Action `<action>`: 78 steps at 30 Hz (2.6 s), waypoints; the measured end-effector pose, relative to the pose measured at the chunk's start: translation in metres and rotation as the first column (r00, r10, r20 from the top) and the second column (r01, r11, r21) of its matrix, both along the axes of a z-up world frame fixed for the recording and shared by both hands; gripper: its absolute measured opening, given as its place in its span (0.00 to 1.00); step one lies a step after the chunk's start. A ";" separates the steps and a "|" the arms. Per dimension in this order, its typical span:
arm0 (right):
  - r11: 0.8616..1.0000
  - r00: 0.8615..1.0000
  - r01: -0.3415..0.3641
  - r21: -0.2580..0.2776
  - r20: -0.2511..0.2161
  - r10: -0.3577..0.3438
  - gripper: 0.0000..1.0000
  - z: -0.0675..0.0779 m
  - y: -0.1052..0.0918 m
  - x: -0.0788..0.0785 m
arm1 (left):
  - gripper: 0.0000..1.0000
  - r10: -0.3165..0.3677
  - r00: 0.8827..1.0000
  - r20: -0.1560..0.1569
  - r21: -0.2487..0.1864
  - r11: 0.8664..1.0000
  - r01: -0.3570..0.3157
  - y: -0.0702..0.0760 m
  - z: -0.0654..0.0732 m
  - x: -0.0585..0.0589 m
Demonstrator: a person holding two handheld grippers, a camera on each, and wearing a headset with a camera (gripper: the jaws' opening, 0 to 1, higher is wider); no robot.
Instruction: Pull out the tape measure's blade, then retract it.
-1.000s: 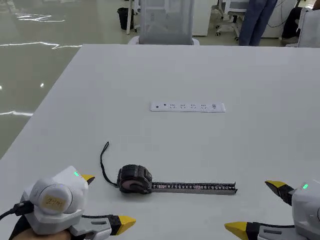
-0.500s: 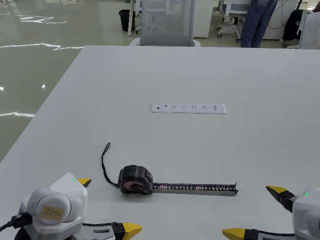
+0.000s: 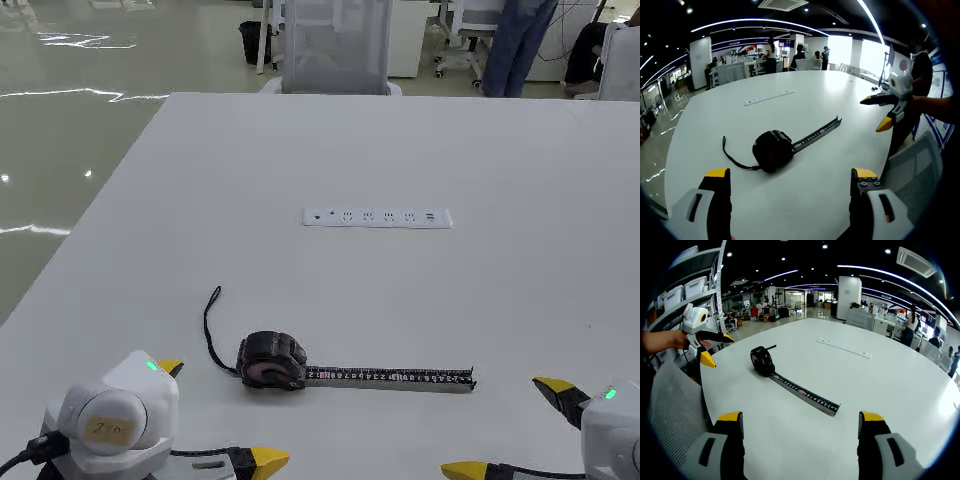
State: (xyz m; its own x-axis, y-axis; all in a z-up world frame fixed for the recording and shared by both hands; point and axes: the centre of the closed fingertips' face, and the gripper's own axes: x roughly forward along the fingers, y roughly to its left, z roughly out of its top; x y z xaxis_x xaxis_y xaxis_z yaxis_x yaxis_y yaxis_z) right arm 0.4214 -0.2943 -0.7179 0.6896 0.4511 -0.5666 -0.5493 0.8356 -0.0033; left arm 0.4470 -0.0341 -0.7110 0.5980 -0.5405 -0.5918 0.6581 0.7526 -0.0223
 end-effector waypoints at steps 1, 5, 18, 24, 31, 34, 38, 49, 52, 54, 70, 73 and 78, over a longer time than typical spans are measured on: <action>1.000 1.000 -0.001 0.003 0.008 0.001 0.97 0.001 0.000 0.000 | 0.99 0.000 1.000 -0.001 -0.004 1.000 0.000 -0.001 0.000 0.000; 1.000 1.000 -0.003 0.007 0.005 0.003 0.97 0.000 0.002 -0.002 | 0.98 -0.001 1.000 -0.005 0.000 1.000 0.001 -0.003 0.000 -0.002; 1.000 1.000 -0.010 0.002 0.020 0.010 0.94 -0.001 0.004 -0.002 | 0.90 0.096 0.995 -0.011 -0.033 0.995 -0.096 -0.009 -0.001 0.004; 1.000 1.000 -0.005 0.004 0.026 0.005 0.91 -0.002 0.004 -0.001 | 0.91 0.138 0.990 0.010 -0.036 0.990 -0.138 -0.011 0.000 0.009; 1.000 1.000 -0.015 0.002 0.024 0.015 0.87 -0.006 0.005 -0.002 | 0.92 0.188 0.982 0.024 -0.022 0.982 -0.188 -0.013 -0.003 0.016; 1.000 1.000 -0.016 0.003 0.024 0.016 0.86 -0.007 0.006 -0.002 | 0.92 0.202 0.979 0.032 -0.019 0.979 -0.201 -0.014 -0.003 0.018; 1.000 1.000 -0.017 0.006 0.021 0.017 0.84 -0.010 0.006 -0.001 | 0.92 0.215 0.976 0.037 -0.019 0.977 -0.214 -0.018 -0.005 0.023; 0.999 0.999 -0.046 -0.003 0.025 0.046 0.79 -0.012 0.004 0.007 | 0.91 0.271 0.961 0.050 -0.017 0.962 -0.271 -0.027 -0.011 0.033; 0.999 0.998 -0.049 -0.004 0.027 0.049 0.78 -0.012 0.004 0.009 | 0.90 0.276 0.960 0.046 -0.016 0.961 -0.275 -0.028 -0.013 0.035; 0.998 0.998 -0.055 -0.003 0.025 0.055 0.77 -0.014 0.004 0.011 | 0.90 0.279 0.959 0.047 -0.011 0.960 -0.279 -0.029 -0.015 0.036; 0.971 0.973 -0.232 -0.047 0.006 0.233 0.63 -0.023 0.002 0.026 | 0.88 0.371 0.927 0.050 -0.003 0.928 -0.371 -0.023 -0.024 0.051; 0.961 0.962 -0.271 -0.061 -0.002 0.271 0.62 -0.027 0.001 0.030 | 0.88 0.374 0.926 0.055 0.004 0.927 -0.375 -0.024 -0.026 0.052; 0.939 0.941 -0.337 -0.067 -0.011 0.338 0.57 -0.030 0.003 0.034 | 0.87 0.390 0.919 0.053 0.002 0.920 -0.391 -0.022 -0.029 0.058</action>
State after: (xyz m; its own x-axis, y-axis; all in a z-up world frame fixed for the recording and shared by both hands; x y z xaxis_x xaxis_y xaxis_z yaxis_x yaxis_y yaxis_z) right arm 0.4557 -0.2918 -0.7476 0.5041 0.6185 -0.6028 -0.7990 0.5990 -0.0535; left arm 0.5046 -0.0565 -0.7395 0.7895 -0.2505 -0.5603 0.3118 0.9500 0.0146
